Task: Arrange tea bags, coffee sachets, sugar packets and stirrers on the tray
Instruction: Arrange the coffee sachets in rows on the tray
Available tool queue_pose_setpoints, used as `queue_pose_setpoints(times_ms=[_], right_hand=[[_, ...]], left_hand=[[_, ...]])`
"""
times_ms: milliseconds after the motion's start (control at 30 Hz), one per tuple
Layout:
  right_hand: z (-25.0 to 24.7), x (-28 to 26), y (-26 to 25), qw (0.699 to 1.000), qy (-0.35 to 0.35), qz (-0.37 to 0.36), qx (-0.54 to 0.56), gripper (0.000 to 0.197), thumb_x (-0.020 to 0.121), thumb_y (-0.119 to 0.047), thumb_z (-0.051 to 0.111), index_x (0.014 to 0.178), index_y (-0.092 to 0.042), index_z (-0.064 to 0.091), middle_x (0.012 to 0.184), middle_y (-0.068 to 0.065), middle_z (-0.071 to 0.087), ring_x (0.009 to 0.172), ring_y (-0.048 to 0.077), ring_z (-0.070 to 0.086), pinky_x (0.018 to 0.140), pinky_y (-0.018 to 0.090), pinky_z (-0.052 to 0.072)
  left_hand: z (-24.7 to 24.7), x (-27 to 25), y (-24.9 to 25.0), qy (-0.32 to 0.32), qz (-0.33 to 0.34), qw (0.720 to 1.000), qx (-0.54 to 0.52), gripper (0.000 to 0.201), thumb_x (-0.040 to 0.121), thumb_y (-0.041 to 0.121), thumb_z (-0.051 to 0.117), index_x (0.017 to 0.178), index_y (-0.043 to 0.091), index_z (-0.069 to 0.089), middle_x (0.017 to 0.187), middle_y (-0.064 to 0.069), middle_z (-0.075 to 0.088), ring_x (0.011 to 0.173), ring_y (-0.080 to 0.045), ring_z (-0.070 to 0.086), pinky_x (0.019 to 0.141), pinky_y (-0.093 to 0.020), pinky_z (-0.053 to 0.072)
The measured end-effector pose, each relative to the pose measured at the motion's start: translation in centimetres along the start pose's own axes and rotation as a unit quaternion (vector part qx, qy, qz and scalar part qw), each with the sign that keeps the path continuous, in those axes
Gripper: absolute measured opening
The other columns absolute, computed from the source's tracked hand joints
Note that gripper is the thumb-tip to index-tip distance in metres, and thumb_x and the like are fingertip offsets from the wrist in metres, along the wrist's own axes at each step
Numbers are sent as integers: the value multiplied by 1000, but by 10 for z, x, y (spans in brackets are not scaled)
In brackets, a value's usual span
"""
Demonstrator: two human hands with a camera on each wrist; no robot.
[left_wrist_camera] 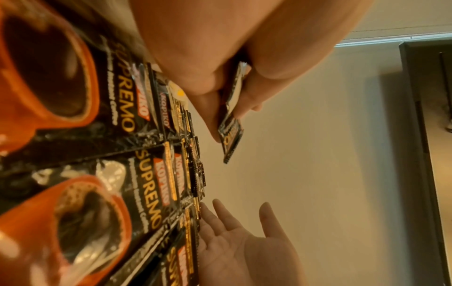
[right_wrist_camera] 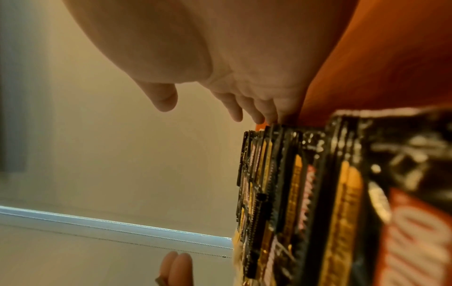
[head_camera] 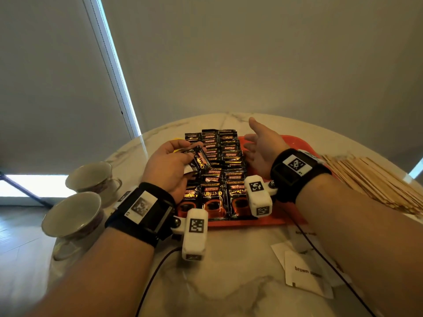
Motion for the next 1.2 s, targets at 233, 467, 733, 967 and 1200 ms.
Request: queue_pose_setpoints(times_ms=[233,467,733,967,1200], right_hand=[[0,14,-7,1000,-2,-9,5,77,95,-61,55,154,-15,37,156,14,41,106,25,57,69,34,48],[0,13,-22,999,7,-34,-24,70,94,-55,62,147,-13,45,145,8,50,118,25,57,88,36,52],[56,-59,-29,962,-99,-172,-187,25,87,-29,77,106,-14,75,91,-1,72,72,9,61,60,24,49],[58,-55,-18,977,-95,-156,-114,7,90,-9,72,94,-14,72,78,1,67,58,9,52,50,23,40],[44,-45,-23,985,-101,-136,-25,18,90,0,68,91,-18,69,77,0,71,59,9,61,54,25,44]], left_hand=[[-6,4,-2,16,-17,1000,-19,30,100,-15,45,104,9,62,106,-16,79,93,-28,80,67,-46,65],[-9,3,0,38,-21,999,-31,38,91,-22,46,112,7,60,110,-21,72,79,-28,79,60,-41,64],[-2,-3,7,-10,-16,996,-82,28,89,-12,67,105,10,62,96,-15,75,78,-28,77,62,-43,63],[7,-10,18,-57,12,994,-91,19,92,0,69,111,2,69,109,-20,76,97,-30,77,84,-42,65],[2,-11,16,-60,-24,993,-98,33,77,5,69,110,4,71,103,-14,75,81,-21,69,63,-28,57]])
Point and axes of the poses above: each hand's wrist, its own x-axis towards the middle knuckle, its own z-axis out of the palm, y = z × x, the point moved 9 cm from there along x, towards the middle knuckle
